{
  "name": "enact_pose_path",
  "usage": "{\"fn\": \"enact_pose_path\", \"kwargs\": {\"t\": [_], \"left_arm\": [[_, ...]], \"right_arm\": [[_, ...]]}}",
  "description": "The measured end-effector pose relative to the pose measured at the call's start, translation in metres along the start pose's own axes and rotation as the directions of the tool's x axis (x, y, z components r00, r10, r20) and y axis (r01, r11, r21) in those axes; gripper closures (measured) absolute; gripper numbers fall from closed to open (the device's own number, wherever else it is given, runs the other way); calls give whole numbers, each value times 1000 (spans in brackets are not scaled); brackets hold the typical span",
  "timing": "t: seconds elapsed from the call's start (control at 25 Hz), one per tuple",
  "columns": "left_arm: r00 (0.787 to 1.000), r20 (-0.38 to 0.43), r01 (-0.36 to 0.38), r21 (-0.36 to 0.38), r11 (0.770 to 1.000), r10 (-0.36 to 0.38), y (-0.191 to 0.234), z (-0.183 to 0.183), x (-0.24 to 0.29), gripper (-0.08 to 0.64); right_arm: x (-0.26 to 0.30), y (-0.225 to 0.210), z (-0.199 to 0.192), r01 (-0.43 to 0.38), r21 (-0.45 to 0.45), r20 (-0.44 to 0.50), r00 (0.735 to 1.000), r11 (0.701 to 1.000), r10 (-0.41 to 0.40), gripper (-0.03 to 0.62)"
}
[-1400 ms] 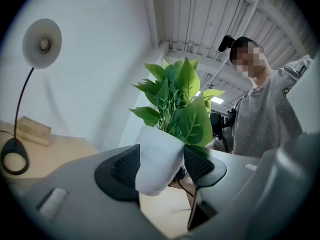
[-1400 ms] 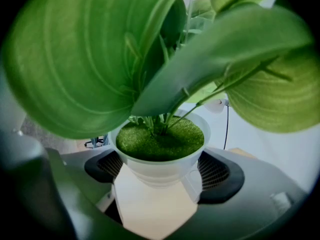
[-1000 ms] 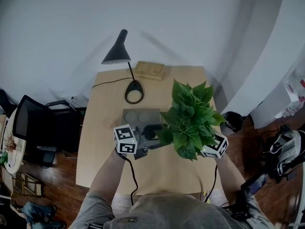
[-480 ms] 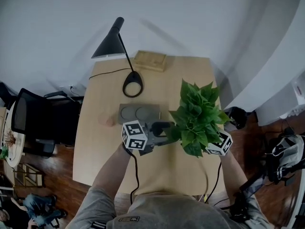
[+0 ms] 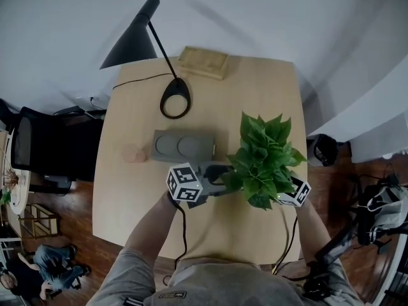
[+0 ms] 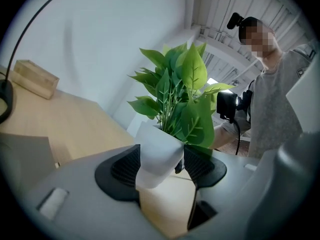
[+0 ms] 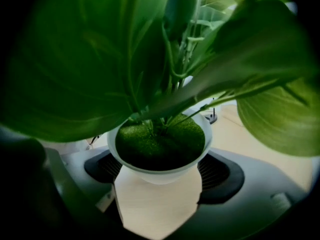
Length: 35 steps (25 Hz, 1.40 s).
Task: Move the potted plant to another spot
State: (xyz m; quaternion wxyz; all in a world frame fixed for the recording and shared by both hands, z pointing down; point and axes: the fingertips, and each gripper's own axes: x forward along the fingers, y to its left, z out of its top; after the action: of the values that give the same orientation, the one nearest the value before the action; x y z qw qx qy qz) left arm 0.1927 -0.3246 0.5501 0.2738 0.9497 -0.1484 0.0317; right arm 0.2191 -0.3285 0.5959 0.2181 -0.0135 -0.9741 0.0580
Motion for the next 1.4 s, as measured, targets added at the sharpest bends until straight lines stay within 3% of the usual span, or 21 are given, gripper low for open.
{"fn": "enact_pose_path", "kwargs": {"t": [0.24,0.72,1.4], "left_arm": [[998,-10,-61,-31,998,61,27,-19,6,291],[989,-36,-148,-81,986,145,57,-57,9,353],[974,-64,-224,-83,971,219,61,-65,4,345]], "right_arm": [[16,-17,-26,-19,8,-38,999,1000,19,118],[36,-42,-61,37,-66,-162,986,997,-48,118],[28,-44,-65,86,-53,-149,984,995,-93,117]]}}
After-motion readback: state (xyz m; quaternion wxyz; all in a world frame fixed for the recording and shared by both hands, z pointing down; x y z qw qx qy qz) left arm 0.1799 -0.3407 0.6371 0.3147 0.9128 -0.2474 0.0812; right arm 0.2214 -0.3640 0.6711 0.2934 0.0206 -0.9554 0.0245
